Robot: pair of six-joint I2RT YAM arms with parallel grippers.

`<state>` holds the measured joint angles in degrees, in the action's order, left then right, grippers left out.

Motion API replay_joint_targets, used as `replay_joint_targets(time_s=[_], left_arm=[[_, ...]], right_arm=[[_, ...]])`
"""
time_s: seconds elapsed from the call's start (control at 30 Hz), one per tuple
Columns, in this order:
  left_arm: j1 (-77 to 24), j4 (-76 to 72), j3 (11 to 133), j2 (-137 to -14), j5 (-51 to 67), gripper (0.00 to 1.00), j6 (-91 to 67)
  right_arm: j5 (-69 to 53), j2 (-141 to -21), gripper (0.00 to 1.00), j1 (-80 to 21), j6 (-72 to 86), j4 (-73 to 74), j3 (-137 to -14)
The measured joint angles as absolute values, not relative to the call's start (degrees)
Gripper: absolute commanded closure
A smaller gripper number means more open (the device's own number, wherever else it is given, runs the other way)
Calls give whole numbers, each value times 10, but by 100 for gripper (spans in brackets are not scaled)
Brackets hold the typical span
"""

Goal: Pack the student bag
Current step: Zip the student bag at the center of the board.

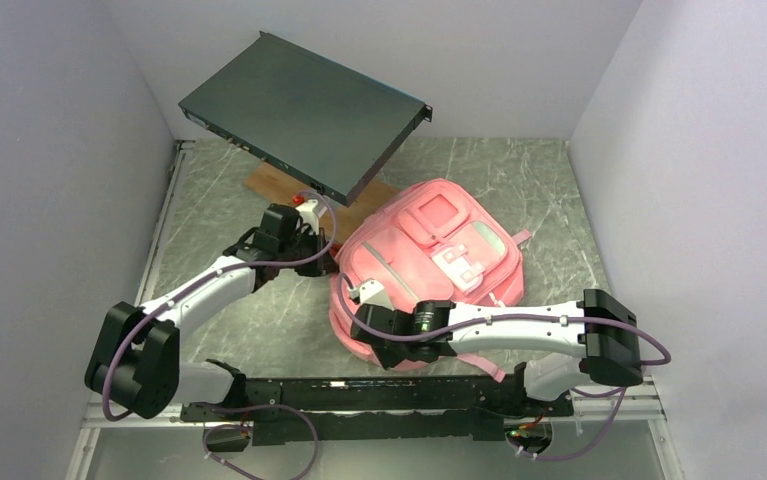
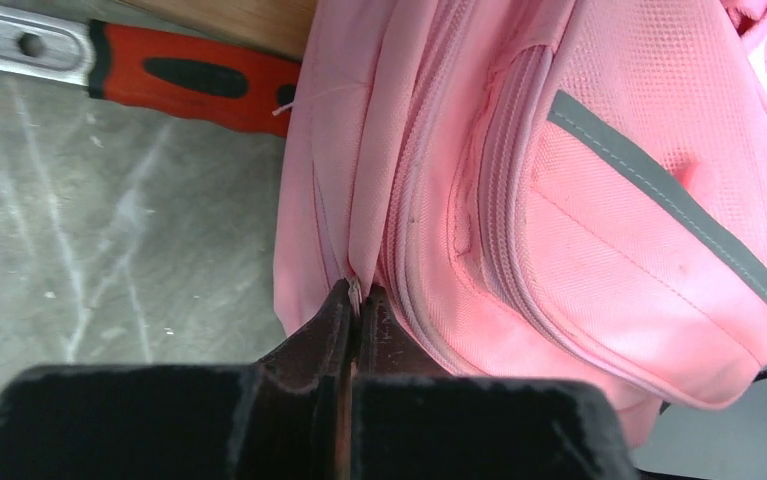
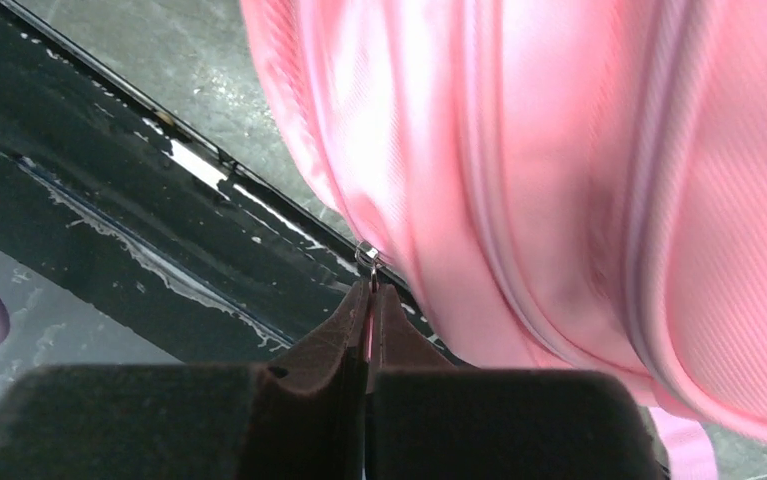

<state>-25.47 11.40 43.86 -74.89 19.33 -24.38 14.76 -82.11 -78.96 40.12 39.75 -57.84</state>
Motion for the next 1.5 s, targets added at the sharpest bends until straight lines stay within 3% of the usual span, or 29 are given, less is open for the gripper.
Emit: replay_joint_targets(time_s=[0.33,0.53,0.93,0.97,1.03,1.07,1.27,1.5], left_arm=[[-200,129,461,-774,199,100,-193],[-192,132,464,-781,203,100,-189],[-190,144,474,-788,207,100,-181],[-190,146,475,-788,209,96,-181],[-188,150,481,-793,215,77,-180],[-187,153,483,-795,217,68,-179],[-167,167,486,-770,199,33,-185],[-163,213,467,-623,182,24,-193]], right_arm=[[150,-807,100,-795,451,485,-545],[187,-778,100,-790,558,554,-507],[276,-750,100,-666,757,655,-437],[276,-741,95,-658,759,655,-434],[276,-722,69,-654,749,654,-435],[281,-707,61,-660,741,655,-436],[325,-528,25,-708,657,652,-474],[411,-366,14,-708,531,616,-547]])
